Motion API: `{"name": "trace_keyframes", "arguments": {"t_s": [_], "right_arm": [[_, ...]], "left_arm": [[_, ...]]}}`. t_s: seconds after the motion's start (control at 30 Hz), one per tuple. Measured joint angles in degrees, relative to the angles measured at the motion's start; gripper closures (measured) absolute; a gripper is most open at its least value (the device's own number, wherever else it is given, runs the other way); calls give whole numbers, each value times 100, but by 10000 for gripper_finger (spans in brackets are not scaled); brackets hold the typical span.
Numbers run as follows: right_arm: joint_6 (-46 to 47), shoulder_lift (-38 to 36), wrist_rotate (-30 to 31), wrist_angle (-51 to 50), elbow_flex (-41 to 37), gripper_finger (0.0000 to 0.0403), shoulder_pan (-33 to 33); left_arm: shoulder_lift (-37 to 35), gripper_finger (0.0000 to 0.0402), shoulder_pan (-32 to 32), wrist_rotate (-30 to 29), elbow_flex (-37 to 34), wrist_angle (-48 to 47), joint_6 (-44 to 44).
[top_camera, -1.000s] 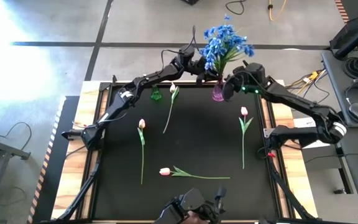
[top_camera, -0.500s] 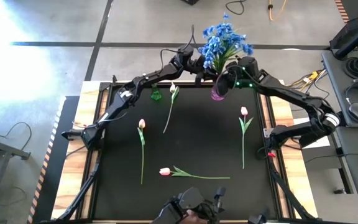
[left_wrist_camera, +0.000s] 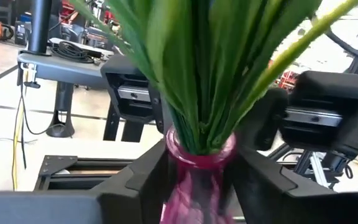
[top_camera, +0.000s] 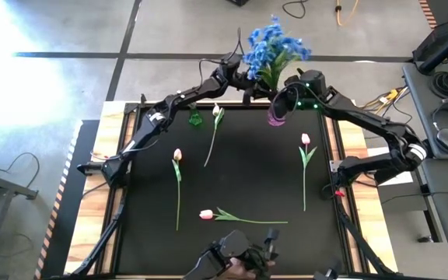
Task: Sort flowers into vase by color
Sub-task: Put the blue flowers into the violet vase
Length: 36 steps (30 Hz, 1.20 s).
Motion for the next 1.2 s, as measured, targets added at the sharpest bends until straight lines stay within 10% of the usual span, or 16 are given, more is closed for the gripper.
{"name": "trace_keyframes", "arguments": {"t_s": [0.6,1.0,1.2], "right_arm": [[-636,-593,776,-7,6,302,-316],[-710,-433,724,2897,-2017,302,-355],[-685,-112,888,3779,-2661,302,-401]], "left_arm": [[-118,252,363,291,11,-119,-235],[-231,320,710,-295,5,-402,295],[-506,359,730,-1087,-2,-2067,1832]]}}
